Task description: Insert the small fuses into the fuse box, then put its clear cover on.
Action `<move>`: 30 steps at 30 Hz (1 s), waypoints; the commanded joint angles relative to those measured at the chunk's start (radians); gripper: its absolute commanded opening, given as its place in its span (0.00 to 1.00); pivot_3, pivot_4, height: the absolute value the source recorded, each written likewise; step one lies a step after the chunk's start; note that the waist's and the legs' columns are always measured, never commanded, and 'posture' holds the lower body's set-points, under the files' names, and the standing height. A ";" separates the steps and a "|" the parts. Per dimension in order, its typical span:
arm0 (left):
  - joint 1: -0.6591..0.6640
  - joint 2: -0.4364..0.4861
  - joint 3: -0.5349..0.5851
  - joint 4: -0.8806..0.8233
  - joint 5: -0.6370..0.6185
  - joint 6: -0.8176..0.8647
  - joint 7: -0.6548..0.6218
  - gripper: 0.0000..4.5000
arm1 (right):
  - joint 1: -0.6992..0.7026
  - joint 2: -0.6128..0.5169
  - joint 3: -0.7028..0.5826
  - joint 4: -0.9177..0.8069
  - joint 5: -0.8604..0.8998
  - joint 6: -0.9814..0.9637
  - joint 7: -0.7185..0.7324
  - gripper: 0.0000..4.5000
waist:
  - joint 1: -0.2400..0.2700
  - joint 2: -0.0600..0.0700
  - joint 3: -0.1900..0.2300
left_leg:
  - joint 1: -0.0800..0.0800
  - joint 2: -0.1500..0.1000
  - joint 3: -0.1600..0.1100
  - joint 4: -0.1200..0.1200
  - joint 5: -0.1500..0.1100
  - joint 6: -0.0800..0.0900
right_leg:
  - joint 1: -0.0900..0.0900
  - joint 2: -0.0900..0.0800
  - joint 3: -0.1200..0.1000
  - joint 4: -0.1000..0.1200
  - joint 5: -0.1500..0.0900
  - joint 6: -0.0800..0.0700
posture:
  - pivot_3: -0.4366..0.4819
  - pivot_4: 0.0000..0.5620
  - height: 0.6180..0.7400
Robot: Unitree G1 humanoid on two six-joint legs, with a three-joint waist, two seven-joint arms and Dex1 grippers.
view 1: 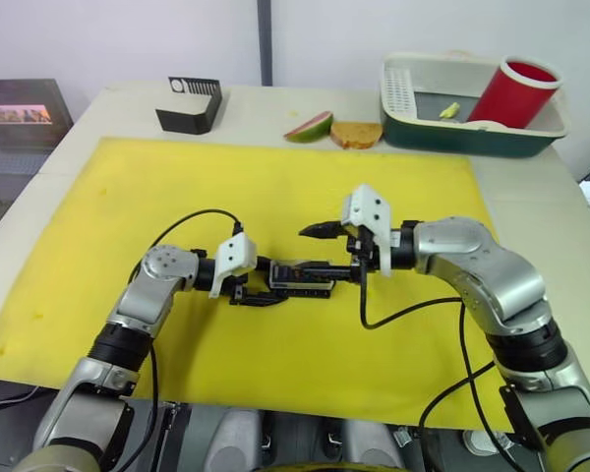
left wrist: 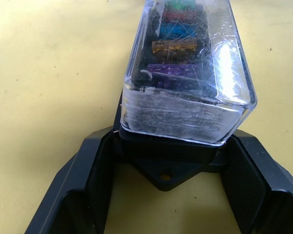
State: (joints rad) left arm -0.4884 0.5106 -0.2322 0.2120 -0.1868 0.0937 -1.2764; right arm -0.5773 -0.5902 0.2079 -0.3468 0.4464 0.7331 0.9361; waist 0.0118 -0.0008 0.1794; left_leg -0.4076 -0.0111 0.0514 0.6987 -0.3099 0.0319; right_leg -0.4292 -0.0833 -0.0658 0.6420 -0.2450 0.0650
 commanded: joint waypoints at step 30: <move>0.049 -0.005 -0.041 -0.068 0.007 0.023 0.001 0.57 | 0.049 -0.004 0.188 0.234 -0.166 -0.069 0.026 0.01 | -0.002 -0.003 -0.011 | 0.005 0.000 0.001 0.000 0.000 0.000 | 0.004 0.002 0.000 0.001 0.000 0.000 | 0.48 0.27 1.00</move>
State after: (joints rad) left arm -0.4622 0.5099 -0.2405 0.1821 -0.1804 0.1227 -1.2555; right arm -0.5770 -0.5667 0.3472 -0.1683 0.3275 0.6193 0.9531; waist 0.0100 -0.0042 0.1688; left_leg -0.4031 -0.0110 0.0521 0.6986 -0.3100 0.0324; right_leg -0.4251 -0.0816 -0.0657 0.6430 -0.2452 0.0653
